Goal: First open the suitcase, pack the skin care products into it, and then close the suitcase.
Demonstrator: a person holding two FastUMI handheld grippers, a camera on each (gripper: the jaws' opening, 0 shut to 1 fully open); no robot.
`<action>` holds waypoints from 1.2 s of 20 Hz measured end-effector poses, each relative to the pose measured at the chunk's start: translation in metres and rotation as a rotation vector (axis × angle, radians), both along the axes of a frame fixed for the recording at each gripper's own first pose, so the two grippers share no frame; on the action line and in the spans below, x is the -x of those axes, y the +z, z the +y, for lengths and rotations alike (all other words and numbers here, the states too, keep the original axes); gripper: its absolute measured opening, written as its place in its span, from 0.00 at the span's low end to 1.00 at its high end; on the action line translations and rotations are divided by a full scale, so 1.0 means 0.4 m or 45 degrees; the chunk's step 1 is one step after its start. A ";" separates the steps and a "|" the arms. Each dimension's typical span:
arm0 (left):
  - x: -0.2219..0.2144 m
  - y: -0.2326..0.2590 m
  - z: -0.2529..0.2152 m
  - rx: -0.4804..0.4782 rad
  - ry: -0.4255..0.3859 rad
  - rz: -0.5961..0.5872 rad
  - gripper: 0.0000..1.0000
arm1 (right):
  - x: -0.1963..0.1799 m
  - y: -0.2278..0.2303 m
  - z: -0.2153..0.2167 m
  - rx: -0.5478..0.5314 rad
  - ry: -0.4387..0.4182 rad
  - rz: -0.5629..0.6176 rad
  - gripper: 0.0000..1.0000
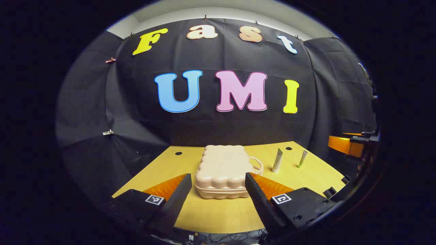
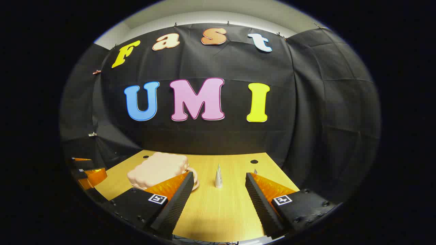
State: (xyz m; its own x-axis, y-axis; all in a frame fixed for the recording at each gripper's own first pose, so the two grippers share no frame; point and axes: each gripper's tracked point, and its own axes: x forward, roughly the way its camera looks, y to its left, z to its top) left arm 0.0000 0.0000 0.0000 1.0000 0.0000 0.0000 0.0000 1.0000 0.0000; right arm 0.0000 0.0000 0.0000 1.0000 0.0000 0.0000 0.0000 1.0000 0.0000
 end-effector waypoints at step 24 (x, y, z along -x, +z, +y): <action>-0.405 0.104 -0.363 0.056 -0.259 0.132 0.96 | -0.294 0.016 -0.156 -0.015 0.063 0.092 0.97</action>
